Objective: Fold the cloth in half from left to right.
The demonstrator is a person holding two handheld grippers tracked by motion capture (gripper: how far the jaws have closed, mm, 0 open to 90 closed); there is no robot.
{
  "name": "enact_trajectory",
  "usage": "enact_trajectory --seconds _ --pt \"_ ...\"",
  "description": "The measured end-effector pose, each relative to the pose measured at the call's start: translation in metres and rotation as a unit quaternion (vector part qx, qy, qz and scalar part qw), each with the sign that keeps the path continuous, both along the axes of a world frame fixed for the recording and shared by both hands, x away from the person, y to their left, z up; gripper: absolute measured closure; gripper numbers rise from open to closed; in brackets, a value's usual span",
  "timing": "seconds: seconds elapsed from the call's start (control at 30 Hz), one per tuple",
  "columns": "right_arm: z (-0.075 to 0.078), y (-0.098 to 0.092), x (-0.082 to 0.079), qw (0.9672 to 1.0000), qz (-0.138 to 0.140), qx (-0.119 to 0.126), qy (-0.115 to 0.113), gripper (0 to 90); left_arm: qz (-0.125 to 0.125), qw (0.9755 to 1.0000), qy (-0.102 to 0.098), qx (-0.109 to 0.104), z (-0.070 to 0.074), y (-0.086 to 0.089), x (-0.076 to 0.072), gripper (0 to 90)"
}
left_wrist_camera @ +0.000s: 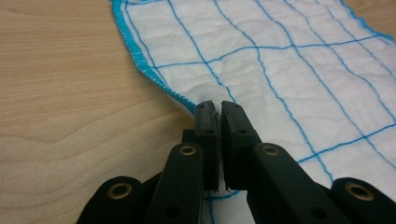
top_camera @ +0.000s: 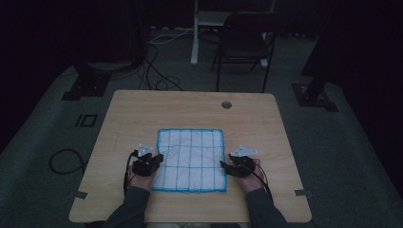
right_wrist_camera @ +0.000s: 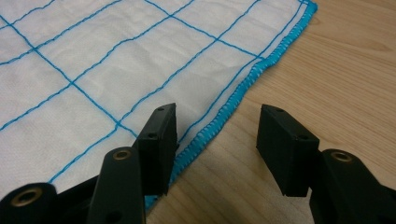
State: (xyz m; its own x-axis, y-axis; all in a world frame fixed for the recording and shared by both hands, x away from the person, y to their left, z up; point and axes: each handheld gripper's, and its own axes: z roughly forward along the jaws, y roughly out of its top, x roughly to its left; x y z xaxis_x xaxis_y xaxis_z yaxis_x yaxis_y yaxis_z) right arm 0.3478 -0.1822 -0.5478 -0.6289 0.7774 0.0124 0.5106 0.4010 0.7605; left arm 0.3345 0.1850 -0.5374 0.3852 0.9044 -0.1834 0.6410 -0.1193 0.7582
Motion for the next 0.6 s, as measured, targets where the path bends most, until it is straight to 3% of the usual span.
enact_trajectory --seconds 0.37,0.6 --pt "0.000 -0.001 0.001 1.0000 0.003 0.001 0.001 47.4 -0.009 0.9999 -0.013 -0.006 0.012 -0.003 -0.002 86.7" --pt "0.000 -0.001 0.001 1.0000 0.004 0.001 0.001 47.2 -0.027 0.9991 -0.031 -0.013 0.027 -0.012 -0.002 86.6"
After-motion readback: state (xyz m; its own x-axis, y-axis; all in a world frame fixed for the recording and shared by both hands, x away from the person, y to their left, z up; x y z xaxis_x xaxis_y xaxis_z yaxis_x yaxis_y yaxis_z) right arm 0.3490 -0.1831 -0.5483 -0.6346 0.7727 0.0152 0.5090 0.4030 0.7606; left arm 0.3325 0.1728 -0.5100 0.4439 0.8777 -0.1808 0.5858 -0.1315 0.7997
